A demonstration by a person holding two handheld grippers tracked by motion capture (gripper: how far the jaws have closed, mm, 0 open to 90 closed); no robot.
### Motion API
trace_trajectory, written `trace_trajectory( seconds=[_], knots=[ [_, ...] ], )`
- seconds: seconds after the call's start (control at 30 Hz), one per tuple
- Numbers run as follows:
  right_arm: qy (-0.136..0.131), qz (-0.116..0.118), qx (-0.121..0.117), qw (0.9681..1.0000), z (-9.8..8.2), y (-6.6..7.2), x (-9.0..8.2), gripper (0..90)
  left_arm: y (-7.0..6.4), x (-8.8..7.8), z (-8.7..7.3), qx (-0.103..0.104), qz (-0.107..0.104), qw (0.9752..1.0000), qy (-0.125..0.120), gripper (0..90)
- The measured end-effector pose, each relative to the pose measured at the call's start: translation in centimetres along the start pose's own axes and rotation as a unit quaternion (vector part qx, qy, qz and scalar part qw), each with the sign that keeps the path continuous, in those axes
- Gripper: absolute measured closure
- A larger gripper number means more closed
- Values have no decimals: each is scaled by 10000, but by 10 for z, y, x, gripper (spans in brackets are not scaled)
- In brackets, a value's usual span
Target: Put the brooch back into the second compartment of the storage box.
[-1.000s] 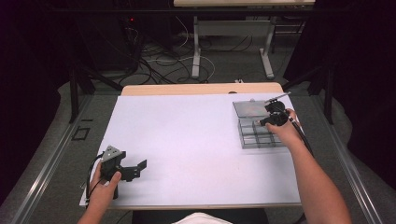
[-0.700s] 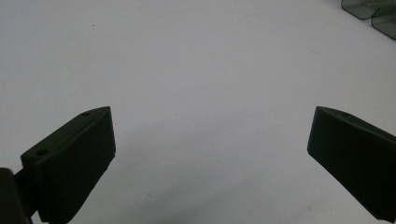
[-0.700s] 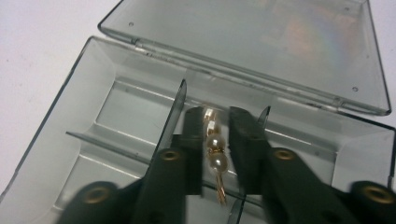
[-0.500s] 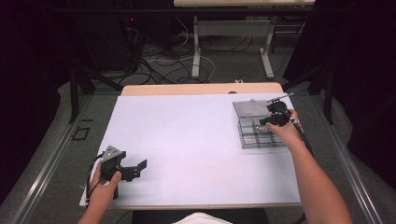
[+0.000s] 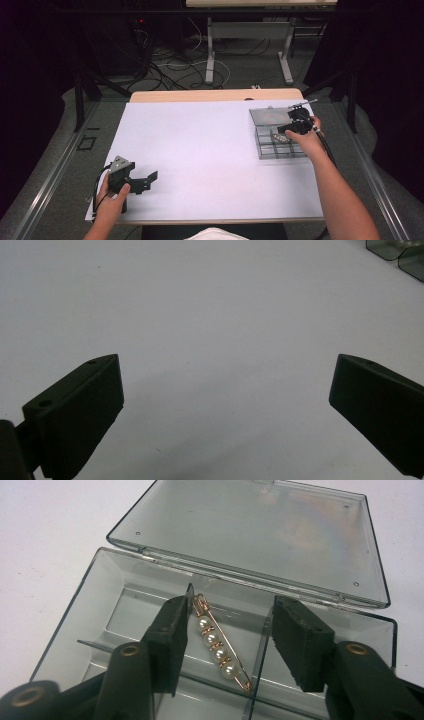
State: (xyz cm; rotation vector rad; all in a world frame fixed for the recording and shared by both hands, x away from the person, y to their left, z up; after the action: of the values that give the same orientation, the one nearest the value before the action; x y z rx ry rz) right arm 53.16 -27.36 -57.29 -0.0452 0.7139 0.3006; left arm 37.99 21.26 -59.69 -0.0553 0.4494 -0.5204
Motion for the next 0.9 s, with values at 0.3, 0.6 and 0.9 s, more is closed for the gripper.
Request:
trace_trajectory(
  seconds=[0.3,0.6,0.9],
  knots=[
    [-132,53,76,9999,6,-1,-5,411,0,1,0,0,-22,10000,8,12],
    [-153,98,145,9997,7,2,-9,309,1,1,0,11,6,10000,27,12],
    [-172,194,53,9997,7,8,-14,219,1,1,0,3,7,10000,21,13]
  ],
)
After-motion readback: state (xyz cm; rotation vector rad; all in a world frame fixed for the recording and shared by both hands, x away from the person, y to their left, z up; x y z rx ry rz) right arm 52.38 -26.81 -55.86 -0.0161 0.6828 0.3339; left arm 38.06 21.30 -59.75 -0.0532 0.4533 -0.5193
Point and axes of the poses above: each handheld gripper's, and its own axes: x roughly forward along the jaws, z roughly out of its top, y roughly to its left, the point moved 10 cm from there along x, roughly forward along the jaws, and after that the axes turned 11 degrees about -y, right-handed, at the moved point
